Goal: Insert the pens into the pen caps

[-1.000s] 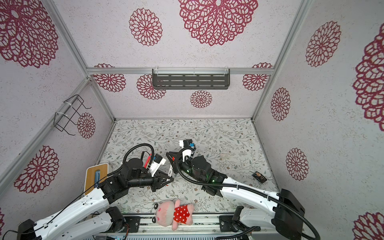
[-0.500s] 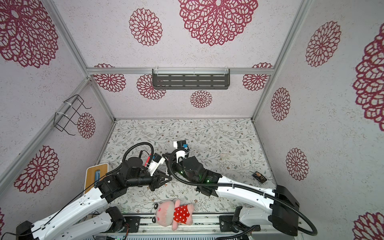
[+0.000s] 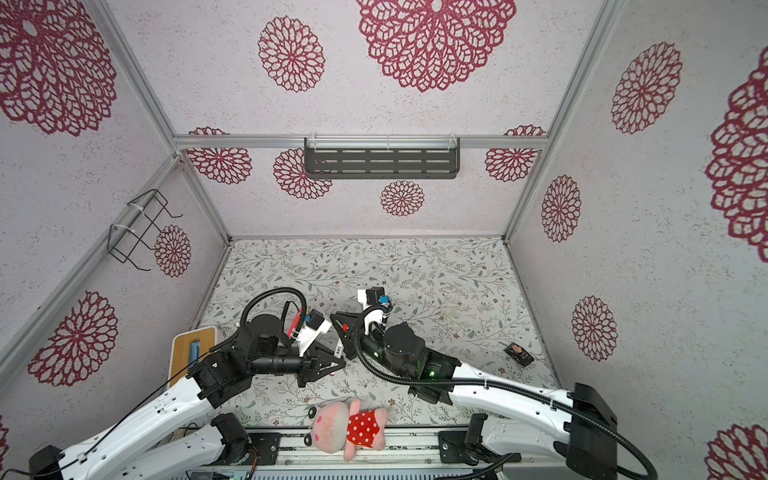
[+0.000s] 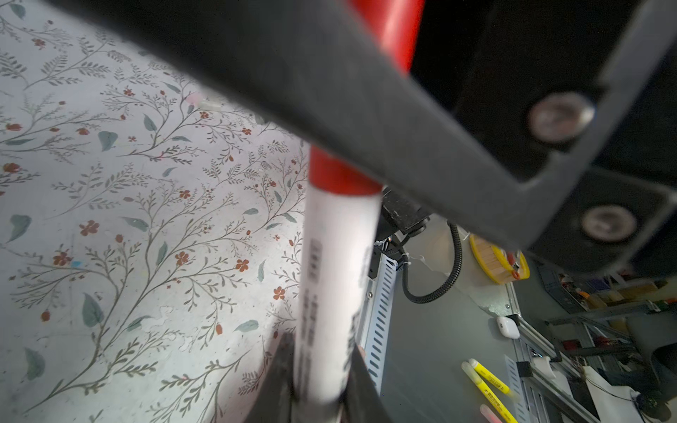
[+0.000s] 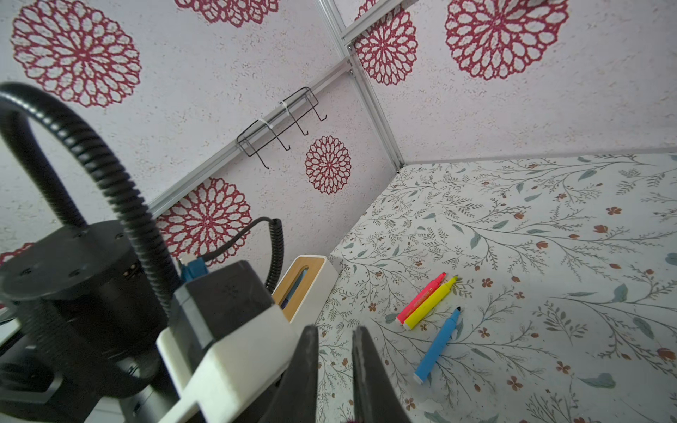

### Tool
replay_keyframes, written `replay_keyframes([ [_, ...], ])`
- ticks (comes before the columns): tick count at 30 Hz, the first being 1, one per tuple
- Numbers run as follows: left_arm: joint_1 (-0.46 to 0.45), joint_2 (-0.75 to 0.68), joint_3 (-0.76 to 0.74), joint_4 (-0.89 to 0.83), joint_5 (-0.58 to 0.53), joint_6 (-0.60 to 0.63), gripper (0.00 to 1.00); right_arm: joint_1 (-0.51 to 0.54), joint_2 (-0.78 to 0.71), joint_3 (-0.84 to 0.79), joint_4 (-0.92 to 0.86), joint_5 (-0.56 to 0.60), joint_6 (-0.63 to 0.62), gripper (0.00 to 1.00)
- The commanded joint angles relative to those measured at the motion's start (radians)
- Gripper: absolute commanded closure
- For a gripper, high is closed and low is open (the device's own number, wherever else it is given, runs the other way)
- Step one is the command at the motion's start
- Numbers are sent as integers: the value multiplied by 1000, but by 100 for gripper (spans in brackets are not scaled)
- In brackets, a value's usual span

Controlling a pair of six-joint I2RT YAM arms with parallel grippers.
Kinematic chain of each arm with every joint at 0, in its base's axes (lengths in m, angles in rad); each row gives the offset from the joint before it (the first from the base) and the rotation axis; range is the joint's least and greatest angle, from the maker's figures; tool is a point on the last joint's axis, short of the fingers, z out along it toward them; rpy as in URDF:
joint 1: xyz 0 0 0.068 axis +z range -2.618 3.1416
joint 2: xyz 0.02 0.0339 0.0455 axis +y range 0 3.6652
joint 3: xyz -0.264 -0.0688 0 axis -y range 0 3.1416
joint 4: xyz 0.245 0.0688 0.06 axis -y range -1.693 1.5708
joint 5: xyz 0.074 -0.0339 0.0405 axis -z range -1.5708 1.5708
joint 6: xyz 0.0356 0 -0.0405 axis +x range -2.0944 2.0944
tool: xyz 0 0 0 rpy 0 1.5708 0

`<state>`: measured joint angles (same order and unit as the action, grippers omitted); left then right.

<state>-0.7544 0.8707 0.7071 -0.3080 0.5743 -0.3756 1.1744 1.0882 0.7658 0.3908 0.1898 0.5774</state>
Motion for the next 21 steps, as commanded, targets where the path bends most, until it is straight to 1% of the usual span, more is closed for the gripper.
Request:
replay_keyframes([
  [1, 130, -6, 130, 344, -209, -111, 100, 126, -15, -79, -322, -350, -68, 100],
  [4, 139, -8, 131, 332, -175, -103, 100, 126, -29, -70, -340, -354, -88, 100],
  [6, 141, -9, 125, 319, -174, -100, 100, 125, -31, -56, -350, -355, -94, 100],
  [11, 144, 5, 99, 280, -229, -67, 100, 119, -38, -4, -389, -315, -106, 100],
  [15, 144, 22, 91, 237, -249, -47, 100, 107, -50, 20, -399, -296, -109, 100],
  [16, 144, 21, 82, 238, -256, -39, 100, 104, -54, 24, -393, -291, -110, 98],
  [20, 143, 17, 56, 247, -261, -39, 100, 100, -72, 33, -377, -311, -111, 78],
  [21, 144, 16, 52, 247, -261, -39, 100, 99, -76, 37, -378, -316, -112, 75],
])
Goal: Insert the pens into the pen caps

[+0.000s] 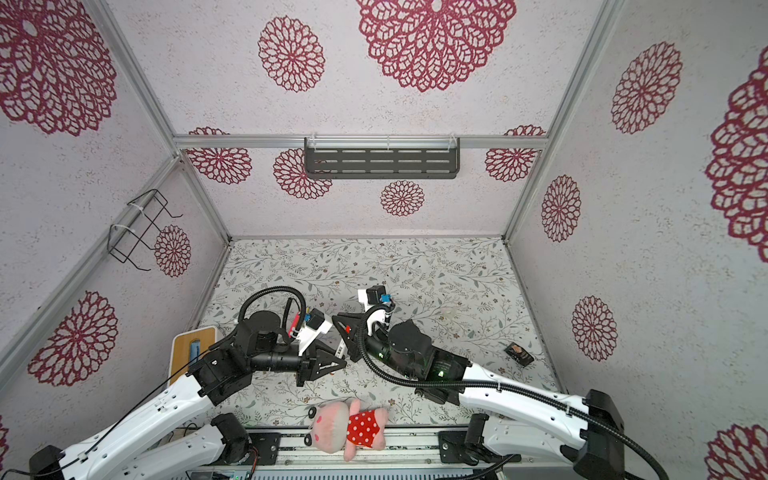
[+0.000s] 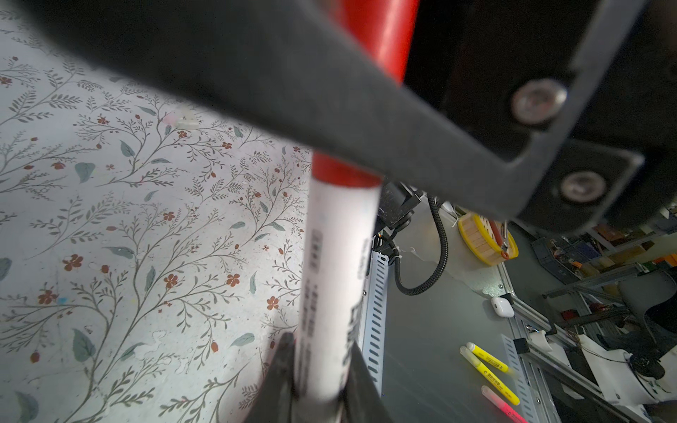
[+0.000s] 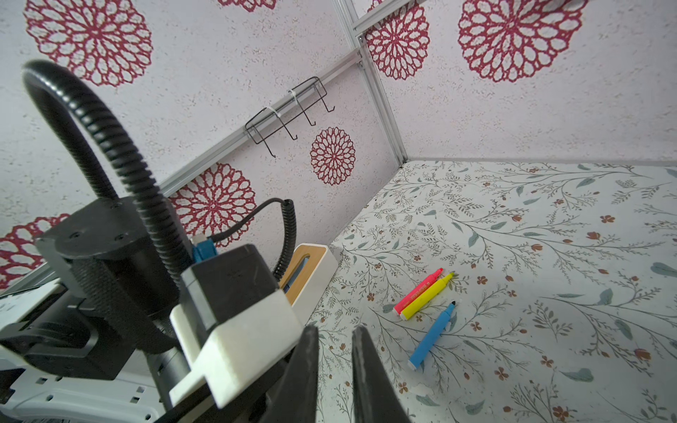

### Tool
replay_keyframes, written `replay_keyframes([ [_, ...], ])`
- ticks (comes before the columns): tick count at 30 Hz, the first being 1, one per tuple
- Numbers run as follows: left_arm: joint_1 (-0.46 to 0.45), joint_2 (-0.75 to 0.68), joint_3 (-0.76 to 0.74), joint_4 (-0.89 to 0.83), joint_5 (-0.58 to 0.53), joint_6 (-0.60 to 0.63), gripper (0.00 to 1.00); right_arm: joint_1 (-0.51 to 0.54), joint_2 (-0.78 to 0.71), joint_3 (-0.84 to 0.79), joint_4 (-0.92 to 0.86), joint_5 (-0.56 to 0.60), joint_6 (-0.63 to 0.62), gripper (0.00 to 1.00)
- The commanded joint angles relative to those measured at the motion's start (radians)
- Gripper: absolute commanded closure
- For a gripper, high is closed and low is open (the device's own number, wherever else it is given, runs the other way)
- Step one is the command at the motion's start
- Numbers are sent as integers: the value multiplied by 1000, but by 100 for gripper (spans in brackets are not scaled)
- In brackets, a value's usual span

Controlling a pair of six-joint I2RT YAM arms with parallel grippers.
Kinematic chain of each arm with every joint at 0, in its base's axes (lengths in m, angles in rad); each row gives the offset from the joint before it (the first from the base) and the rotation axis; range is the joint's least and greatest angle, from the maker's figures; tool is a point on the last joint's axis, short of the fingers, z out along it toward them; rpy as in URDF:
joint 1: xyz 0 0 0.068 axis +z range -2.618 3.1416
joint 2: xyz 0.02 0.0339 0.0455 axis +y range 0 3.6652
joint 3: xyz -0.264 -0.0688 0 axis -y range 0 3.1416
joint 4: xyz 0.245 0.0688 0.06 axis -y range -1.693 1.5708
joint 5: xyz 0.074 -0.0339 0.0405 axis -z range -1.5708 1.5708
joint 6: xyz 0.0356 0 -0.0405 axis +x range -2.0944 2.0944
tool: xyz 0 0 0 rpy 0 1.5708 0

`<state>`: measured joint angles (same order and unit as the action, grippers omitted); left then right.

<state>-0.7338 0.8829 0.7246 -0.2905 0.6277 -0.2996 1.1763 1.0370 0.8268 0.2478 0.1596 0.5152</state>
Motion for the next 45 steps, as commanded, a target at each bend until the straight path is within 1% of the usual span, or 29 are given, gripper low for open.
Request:
replay_keyframes([
  [1, 122, 3, 29, 231, -315, -115, 100, 98, -31, -22, -235, -291, -53, 69],
  [4, 123, -5, 10, 250, -305, -122, 100, 97, -52, -26, -222, -300, -56, 62],
  [7, 123, -16, -9, 281, -293, -134, 100, 98, -81, -53, -182, -308, -47, 57],
  [9, 123, -20, -11, 280, -287, -135, 100, 98, -95, -67, -170, -307, -40, 56],
  [11, 122, -31, -14, 277, -285, -137, 100, 97, -114, -82, -170, -292, -24, 52],
  [13, 122, -43, -19, 277, -289, -144, 100, 96, -135, -88, -191, -246, -2, 50],
  [17, 120, -64, -25, 274, -299, -150, 100, 79, -184, -92, -220, -196, 14, 50],
  [22, 84, -116, -52, 278, -384, -126, 100, 64, -251, -77, -246, -142, -20, 48],
  [29, 28, -158, -77, 266, -490, -101, 100, 43, -269, -28, -269, -81, -71, 46],
  [32, 1, -154, -80, 269, -518, -95, 100, 38, -257, 5, -265, -94, -96, 46],
  [33, -7, -148, -80, 269, -525, -92, 100, -1, -248, 24, -268, -112, -106, 46],
  [35, -21, -137, -79, 270, -530, -91, 100, -20, -223, 61, -280, -131, -124, 45],
  [40, -65, -126, -74, 270, -563, -81, 100, -70, -131, 166, -318, -189, -167, 41],
  [45, -85, -120, -71, 270, -560, -88, 100, -125, -35, 260, -346, -233, -188, 38],
])
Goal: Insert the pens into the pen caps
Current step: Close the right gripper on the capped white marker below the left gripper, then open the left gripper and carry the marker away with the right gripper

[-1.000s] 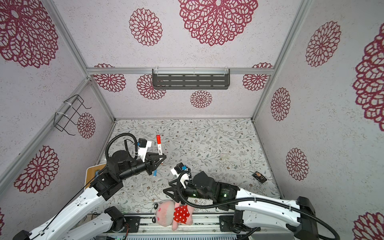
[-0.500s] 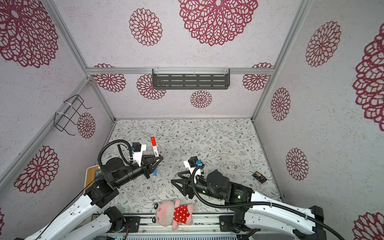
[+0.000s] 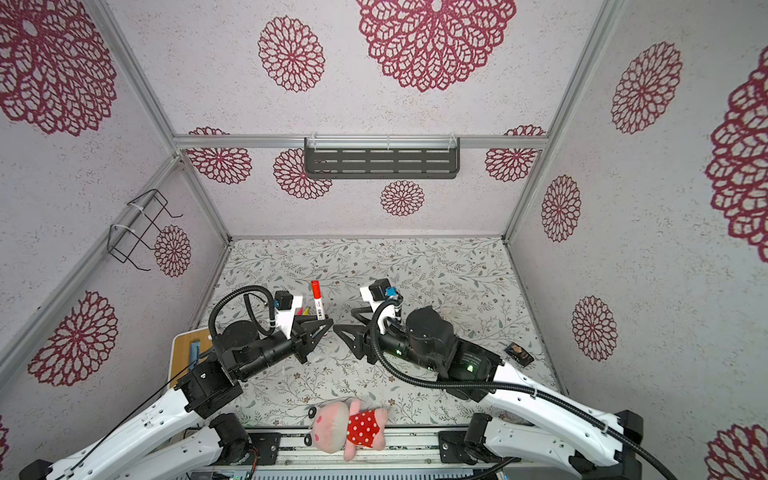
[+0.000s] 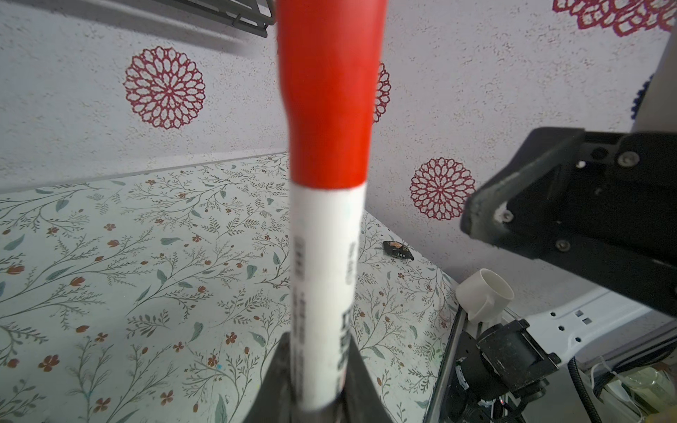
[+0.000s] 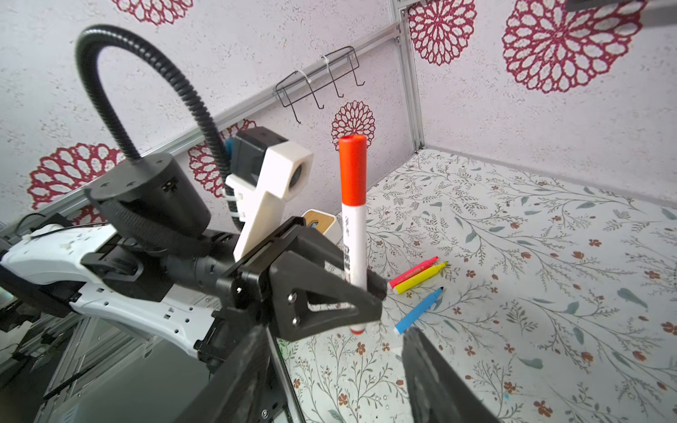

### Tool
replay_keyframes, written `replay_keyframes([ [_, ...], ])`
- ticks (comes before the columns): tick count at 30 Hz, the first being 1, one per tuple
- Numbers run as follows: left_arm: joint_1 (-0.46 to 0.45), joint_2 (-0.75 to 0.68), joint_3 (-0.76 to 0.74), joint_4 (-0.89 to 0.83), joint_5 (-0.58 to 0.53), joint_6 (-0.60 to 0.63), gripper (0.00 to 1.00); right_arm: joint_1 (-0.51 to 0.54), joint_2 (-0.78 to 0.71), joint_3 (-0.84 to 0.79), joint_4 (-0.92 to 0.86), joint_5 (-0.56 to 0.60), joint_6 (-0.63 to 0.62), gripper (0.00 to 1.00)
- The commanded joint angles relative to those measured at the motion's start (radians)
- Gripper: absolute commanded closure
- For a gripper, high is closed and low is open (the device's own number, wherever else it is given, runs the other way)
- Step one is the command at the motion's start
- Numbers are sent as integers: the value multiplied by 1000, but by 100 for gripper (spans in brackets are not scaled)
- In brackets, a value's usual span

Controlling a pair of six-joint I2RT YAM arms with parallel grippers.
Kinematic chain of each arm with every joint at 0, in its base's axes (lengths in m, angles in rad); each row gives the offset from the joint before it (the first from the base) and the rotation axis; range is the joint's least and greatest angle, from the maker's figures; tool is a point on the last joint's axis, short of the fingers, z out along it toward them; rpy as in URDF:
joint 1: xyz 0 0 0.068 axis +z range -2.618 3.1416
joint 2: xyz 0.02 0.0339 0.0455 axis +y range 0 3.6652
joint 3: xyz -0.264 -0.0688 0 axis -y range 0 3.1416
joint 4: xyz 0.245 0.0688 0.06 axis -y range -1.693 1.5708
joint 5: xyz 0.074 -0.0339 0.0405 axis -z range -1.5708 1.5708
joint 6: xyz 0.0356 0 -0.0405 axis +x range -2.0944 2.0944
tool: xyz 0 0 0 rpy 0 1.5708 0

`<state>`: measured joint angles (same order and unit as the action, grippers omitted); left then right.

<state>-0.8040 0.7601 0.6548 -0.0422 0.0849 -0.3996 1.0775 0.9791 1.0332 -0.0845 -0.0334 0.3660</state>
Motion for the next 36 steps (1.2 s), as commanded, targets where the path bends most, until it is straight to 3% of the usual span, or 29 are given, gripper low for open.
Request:
replay_keyframes([
  [1, -19, 4, -1, 24, -19, 12, 100, -37, 43, 68, -15, -51, -39, 38],
  [14, -40, 14, 3, 28, -14, 14, 100, -83, 219, 166, 25, -195, -23, 45],
  [19, -39, 18, 5, 23, -7, 15, 100, -93, 253, 173, 48, -229, -10, 63],
  [24, -39, 27, 9, 19, -3, 15, 100, -98, 276, 171, 64, -267, 7, 74],
  [27, -39, 29, 14, 16, 2, 19, 100, -98, 275, 155, 72, -260, 14, 92],
  [30, -39, 37, 22, 3, -15, 10, 100, -102, 266, 142, 74, -235, 23, 100],
  [36, -39, 46, 21, -29, -66, -13, 45, -142, 259, 159, -20, -105, 65, 100],
])
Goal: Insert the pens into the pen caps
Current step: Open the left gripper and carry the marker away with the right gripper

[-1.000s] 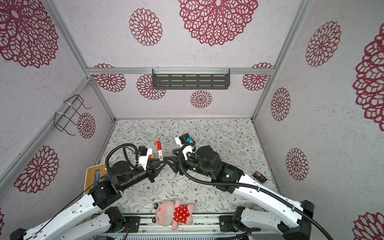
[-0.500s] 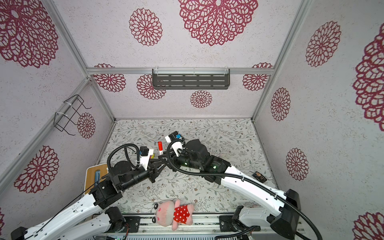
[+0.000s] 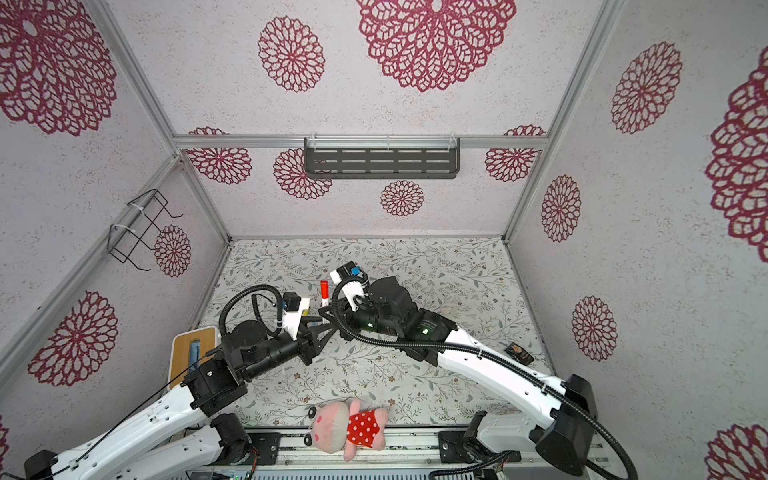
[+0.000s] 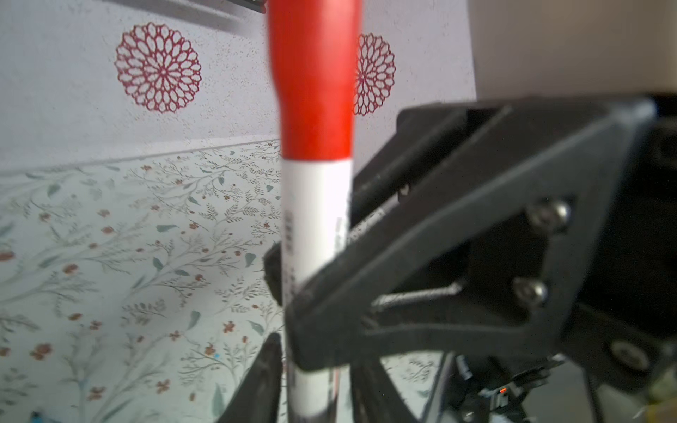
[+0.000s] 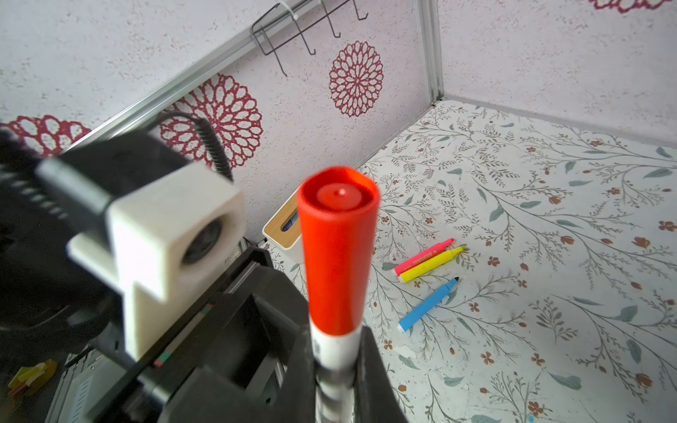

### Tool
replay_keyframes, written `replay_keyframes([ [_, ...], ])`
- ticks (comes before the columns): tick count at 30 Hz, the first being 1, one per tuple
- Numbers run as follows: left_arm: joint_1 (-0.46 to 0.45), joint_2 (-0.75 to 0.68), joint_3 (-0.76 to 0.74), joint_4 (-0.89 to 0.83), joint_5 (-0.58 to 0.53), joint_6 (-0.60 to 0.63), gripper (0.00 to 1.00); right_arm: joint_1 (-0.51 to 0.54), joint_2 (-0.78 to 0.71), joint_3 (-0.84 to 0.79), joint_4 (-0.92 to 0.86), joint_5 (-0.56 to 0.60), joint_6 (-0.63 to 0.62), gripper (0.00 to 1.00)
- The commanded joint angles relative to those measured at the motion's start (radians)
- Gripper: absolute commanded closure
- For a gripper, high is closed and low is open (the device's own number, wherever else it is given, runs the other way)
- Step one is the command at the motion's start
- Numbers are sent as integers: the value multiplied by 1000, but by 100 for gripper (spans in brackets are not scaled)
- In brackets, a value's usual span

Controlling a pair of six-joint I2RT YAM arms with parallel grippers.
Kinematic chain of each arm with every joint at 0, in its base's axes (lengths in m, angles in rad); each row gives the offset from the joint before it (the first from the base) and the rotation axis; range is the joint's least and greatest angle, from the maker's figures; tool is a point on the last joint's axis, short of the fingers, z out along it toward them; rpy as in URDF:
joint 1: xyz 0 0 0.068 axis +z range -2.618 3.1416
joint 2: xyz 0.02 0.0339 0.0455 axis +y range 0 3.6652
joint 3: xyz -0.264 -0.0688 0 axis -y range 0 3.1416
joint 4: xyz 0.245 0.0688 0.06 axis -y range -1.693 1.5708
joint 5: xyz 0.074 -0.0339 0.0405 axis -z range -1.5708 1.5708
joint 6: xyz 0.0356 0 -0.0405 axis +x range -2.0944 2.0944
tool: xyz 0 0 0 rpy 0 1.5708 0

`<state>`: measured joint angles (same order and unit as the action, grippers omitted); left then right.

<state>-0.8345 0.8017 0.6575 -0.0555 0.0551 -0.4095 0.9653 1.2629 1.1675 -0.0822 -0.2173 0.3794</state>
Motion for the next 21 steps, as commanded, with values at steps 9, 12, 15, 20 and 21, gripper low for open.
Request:
replay_keyframes([
  [9, -8, -53, -23, -72, -127, -32, 22, -159, -29, 32, -148, 122, 77, 100],
  [12, -9, -67, -32, -97, -147, -39, 22, -221, 9, 66, -222, 123, 73, 100],
  [15, -8, -71, -35, -116, -155, -45, 22, -304, 77, 113, -310, 107, 76, 100],
  [20, -9, -74, -38, -128, -164, -59, 22, -416, 241, 222, -447, 73, 40, 100],
  [21, -8, -75, -39, -129, -164, -59, 22, -434, 279, 254, -477, 77, 37, 100],
])
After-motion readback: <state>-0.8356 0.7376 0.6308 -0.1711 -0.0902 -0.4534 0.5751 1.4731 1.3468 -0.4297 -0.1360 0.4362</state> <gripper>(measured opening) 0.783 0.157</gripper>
